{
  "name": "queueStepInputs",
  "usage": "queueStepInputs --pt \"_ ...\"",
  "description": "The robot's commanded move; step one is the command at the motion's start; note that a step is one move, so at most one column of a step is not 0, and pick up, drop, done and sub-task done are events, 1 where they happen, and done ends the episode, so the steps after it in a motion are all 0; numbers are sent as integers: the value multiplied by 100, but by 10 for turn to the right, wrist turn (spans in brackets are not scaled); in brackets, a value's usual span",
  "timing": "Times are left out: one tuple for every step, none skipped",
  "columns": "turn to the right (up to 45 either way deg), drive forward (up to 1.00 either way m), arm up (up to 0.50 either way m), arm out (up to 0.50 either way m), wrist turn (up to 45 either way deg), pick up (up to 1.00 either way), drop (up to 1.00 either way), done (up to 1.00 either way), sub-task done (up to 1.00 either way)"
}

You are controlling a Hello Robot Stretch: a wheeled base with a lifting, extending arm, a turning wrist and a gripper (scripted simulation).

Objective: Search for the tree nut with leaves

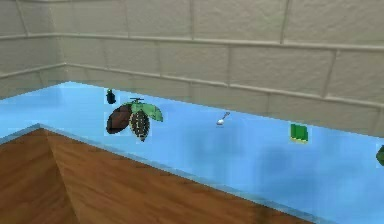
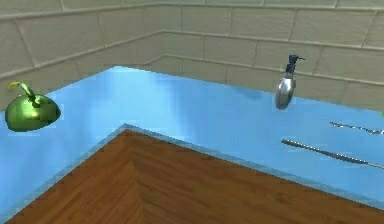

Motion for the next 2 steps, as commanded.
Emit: queueStepInputs --pt "-150 0 0 0 0 0 0 0 0" --pt "0 0 0 0 0 0 0 100 0"
